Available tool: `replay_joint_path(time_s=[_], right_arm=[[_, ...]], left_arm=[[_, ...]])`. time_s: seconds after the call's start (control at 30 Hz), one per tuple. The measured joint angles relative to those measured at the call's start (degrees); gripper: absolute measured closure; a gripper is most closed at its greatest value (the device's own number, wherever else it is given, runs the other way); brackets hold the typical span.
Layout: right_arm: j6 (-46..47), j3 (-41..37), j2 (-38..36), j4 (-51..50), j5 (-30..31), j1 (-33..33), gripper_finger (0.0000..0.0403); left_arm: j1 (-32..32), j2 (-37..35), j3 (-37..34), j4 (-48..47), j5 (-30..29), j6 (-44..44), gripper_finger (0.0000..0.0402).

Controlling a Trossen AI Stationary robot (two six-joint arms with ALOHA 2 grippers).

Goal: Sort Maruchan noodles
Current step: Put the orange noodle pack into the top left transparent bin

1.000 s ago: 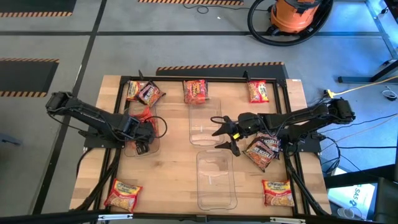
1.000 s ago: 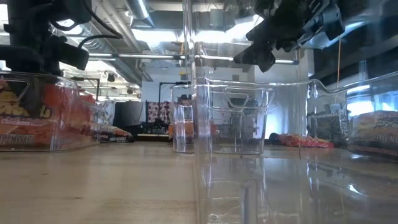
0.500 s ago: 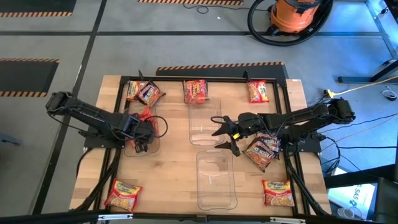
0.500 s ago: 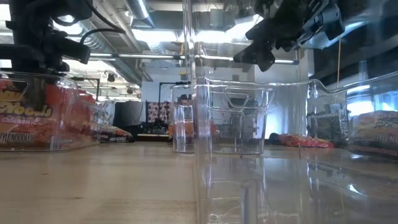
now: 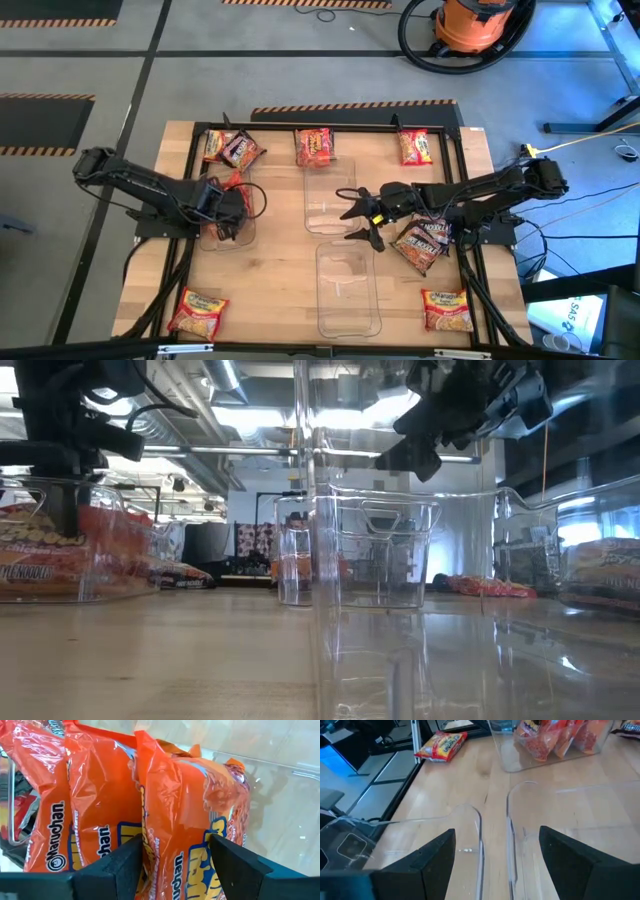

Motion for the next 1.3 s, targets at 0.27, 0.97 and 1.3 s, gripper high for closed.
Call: replay_joint_path(time_s=[0.27, 0.97, 1.3], right_arm=[[1.33, 0.00, -2.38, -4.04, 0.00, -0.04, 0.0139], [-3.42, 0.00, -12.21, -9.48, 11.23, -20.49, 0.0139], [1.62, 0.02, -3.86, -4.54, -1.26, -38.31, 0.0139]], left_arm=[[0.00, 0.00, 12.12, -0.45, -0.19, 0.80, 0.0181], [30.11, 15.47, 20.73, 37.17, 3.21, 25.14, 0.0181], [48.48, 28.59, 20.73, 52.76, 22.32, 23.74, 0.0181]])
